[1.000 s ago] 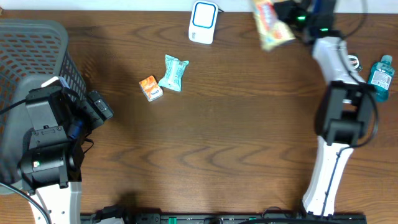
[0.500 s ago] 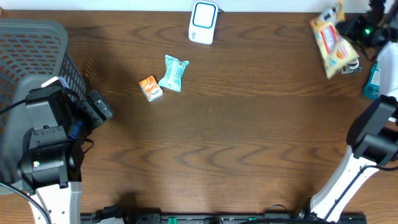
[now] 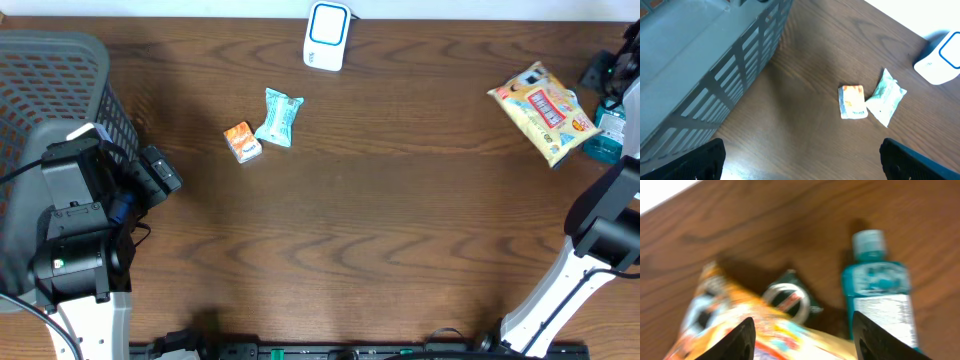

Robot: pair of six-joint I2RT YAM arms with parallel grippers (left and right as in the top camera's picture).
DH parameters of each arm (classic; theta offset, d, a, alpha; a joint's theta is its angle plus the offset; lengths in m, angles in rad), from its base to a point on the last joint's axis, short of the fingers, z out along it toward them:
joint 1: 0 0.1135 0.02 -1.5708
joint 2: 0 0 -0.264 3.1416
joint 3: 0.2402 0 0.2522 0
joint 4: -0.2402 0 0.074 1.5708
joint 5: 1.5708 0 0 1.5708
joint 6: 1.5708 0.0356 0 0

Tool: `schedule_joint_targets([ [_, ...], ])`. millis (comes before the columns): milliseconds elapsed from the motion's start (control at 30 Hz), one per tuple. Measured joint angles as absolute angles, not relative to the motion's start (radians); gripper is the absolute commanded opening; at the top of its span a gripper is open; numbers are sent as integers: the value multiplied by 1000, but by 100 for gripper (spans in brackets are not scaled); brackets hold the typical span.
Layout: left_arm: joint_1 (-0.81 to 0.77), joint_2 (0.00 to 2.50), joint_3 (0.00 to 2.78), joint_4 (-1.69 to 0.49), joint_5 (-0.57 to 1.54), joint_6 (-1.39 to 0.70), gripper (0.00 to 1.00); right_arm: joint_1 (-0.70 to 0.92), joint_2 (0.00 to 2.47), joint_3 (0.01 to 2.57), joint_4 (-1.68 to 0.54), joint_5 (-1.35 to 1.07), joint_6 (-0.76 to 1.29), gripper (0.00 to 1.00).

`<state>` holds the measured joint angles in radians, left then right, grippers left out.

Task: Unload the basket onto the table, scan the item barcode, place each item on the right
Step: 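Move the right gripper left toward the mint-green packet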

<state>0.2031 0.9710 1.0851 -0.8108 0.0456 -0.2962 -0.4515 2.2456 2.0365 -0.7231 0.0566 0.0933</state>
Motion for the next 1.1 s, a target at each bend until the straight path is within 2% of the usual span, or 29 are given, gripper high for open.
schedule_joint_targets([
  [167, 203, 971, 1085, -811, 46, -296, 98, -450, 2176, 2037, -725, 43, 86, 59],
  [300, 203, 971, 1085, -811, 46, -296, 98, -443, 2077, 2037, -724, -166, 84, 61],
  [367, 203, 971, 1085, -810, 45, -296, 98, -430, 2038, 2044, -723, -321, 85, 94],
  [400, 203, 971, 1085, -810, 46, -296, 98, -420, 2026, 2048, -723, -395, 86, 99],
  [533, 203, 971, 1085, -811, 46, -296, 98, -357, 2015, 2055, -763, -652, 79, 99],
  [667, 203, 971, 1085, -810, 46, -296, 98, -246, 2032, 2047, -815, -779, 79, 99],
  [900, 203, 971, 1085, -810, 46, -296, 98, -8, 2100, 2010, -806, -810, 79, 99],
  [1100, 203, 971, 1085, -811, 46, -296, 98, 180, 2215, 2004, -678, -785, 117, 98],
])
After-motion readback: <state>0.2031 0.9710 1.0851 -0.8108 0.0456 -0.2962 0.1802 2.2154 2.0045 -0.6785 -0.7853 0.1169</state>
